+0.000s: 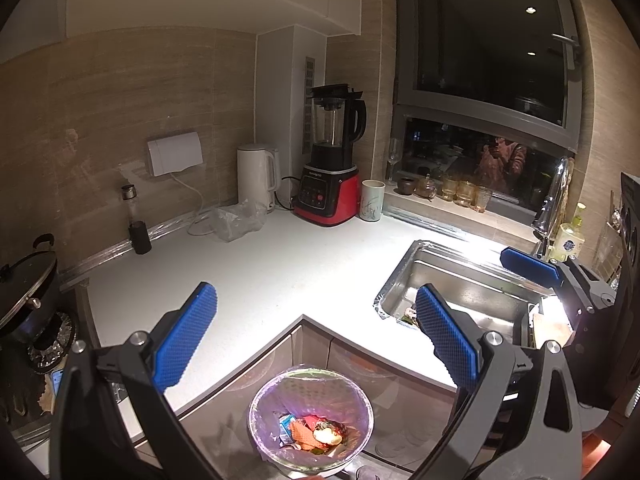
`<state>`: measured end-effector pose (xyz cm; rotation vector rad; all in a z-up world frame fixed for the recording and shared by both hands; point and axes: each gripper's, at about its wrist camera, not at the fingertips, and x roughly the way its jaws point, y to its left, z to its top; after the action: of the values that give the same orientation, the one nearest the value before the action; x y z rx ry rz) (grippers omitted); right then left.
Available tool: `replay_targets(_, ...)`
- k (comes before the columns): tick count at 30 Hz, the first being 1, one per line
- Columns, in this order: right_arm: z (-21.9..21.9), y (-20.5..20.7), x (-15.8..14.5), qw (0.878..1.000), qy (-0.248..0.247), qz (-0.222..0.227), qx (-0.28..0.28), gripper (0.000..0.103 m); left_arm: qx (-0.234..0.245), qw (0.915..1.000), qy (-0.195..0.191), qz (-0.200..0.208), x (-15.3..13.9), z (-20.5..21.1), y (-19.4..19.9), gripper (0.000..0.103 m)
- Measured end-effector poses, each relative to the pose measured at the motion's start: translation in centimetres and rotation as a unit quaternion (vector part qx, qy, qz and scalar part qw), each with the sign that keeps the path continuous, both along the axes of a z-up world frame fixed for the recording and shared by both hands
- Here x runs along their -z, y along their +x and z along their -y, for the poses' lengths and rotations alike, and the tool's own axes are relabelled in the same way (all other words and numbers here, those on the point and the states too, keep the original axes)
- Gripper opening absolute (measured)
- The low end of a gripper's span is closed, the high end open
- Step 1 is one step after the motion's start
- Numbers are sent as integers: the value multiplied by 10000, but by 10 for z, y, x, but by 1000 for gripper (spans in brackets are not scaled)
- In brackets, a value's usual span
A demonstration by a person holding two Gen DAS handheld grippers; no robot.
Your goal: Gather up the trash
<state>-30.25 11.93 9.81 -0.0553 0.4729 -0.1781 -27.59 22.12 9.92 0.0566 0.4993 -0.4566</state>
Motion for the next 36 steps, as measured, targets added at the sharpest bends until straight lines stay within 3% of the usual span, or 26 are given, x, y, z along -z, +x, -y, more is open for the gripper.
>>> replay_targets(11,1,0,0,10000,-2,1,-3,101,171,9996,126,183,-5,1,4,95)
replay_targets(36,7,6,3,10000,-11,-57,81,101,226,9997,107,83,-1,-1,12,95)
